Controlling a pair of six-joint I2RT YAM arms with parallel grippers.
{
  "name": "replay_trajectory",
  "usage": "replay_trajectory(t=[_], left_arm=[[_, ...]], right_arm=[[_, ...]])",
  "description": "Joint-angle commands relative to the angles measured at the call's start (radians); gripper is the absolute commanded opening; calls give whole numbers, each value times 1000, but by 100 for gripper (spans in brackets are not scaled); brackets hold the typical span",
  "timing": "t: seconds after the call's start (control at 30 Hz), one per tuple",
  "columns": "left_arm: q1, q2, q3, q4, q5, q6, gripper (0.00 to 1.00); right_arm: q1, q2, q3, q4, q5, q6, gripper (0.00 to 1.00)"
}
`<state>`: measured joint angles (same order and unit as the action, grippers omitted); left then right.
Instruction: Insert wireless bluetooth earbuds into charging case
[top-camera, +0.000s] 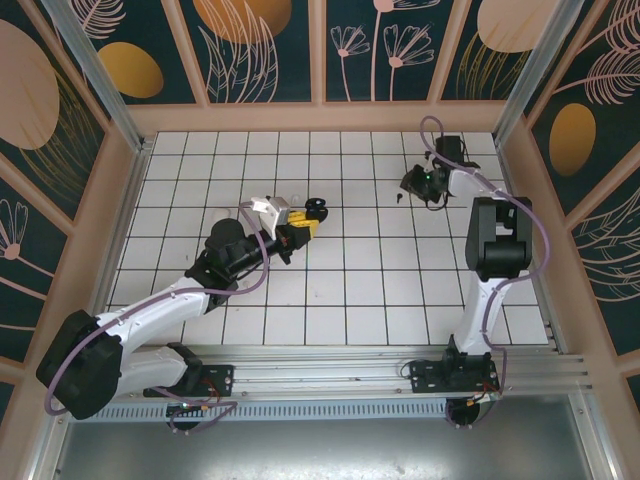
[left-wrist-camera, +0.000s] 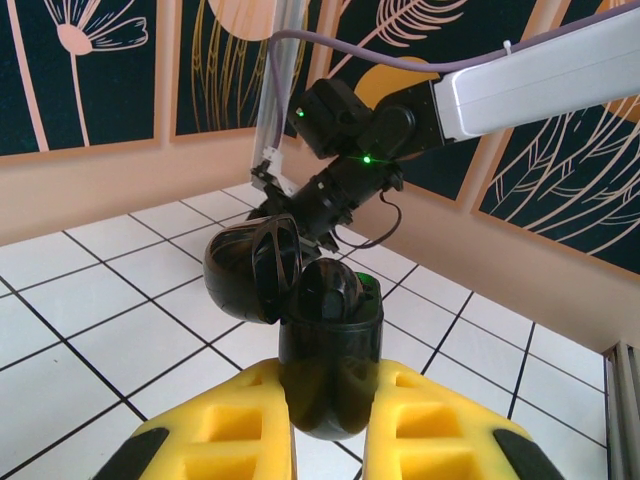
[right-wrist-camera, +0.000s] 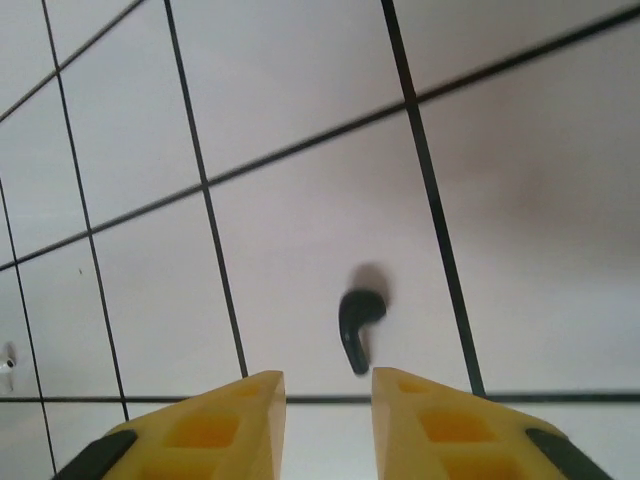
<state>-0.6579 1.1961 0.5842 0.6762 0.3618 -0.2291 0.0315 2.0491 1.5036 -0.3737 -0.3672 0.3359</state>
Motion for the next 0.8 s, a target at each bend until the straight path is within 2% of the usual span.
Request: replay_trajectory(t=[0.0, 0.13, 0.37, 0.77], left_arm=[[8, 15, 38, 11, 16, 17, 0], [7, 32, 49, 8, 14, 24, 0], [7, 46, 55, 6, 19, 24, 0], [7, 48, 55, 0, 16, 27, 0]], right_arm=[[1, 62, 56, -60, 4, -39, 36], [1, 106, 103, -88, 4, -58, 39], [3, 144, 137, -108, 17, -78, 40], [24, 205, 177, -132, 12, -104, 35]])
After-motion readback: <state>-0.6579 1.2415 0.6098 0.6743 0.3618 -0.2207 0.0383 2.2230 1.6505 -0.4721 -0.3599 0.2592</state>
